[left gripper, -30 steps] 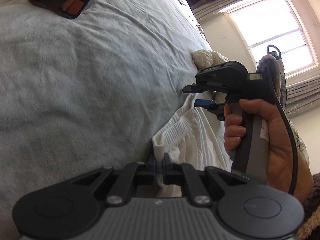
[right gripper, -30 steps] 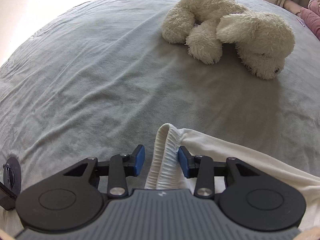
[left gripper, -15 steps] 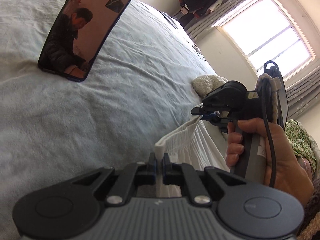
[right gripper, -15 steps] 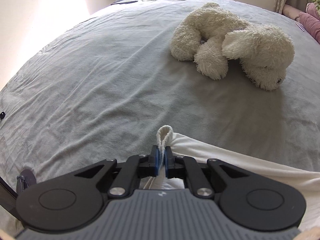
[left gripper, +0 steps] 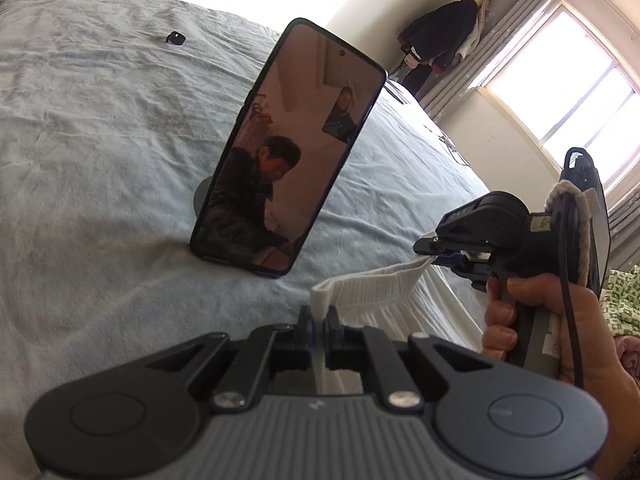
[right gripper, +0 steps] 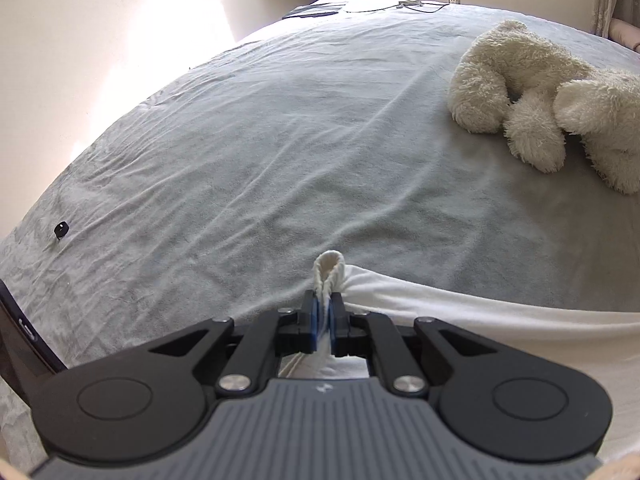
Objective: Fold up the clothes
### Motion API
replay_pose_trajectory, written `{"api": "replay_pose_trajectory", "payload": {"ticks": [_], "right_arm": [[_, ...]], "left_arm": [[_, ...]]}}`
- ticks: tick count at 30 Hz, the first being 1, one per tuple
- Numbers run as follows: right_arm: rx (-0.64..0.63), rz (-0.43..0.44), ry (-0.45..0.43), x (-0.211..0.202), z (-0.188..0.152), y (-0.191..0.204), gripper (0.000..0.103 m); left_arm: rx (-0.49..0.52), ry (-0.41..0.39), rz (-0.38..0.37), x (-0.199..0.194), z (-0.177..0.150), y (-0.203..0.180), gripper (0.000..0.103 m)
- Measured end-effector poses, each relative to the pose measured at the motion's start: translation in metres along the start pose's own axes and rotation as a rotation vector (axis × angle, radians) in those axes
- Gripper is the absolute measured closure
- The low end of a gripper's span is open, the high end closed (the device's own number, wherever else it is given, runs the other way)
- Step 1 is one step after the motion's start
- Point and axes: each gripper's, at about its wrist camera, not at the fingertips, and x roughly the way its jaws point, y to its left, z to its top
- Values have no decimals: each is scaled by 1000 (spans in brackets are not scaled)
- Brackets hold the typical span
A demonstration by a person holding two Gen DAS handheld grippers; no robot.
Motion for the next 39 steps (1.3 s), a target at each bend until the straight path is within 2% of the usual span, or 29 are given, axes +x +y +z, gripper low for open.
{"api": "replay_pose_trajectory", "payload": {"ticks": [4, 8, 11, 13, 17, 22, 32, 39], "right_arm": [[9, -2, 3, 8, -8, 2, 95], [37, 20, -5, 4, -9, -2, 85], [57, 33, -35, -13, -6, -7, 56], [55, 34, -54, -27, -5, -11, 55], [63, 19, -72, -59, -10, -29, 55], [96, -18, -92, -98, -28, -59, 55], [193, -78, -122, -176, -88, -123, 55], [254, -91, -123, -223, -145, -158, 55]], "left_arm": [[17, 59, 48, 14, -2, 3, 98], [40, 76, 52, 13, -1, 3, 94], [19, 96, 44, 8, 4, 5, 82], [29, 86, 58, 3, 4, 2, 72], [53, 78, 81, -4, 3, -6, 63], [86, 80, 99, -15, -3, -12, 47], [174, 98, 44, -33, -22, -34, 46], [305, 178, -29, -39, -46, -53, 46]]}}
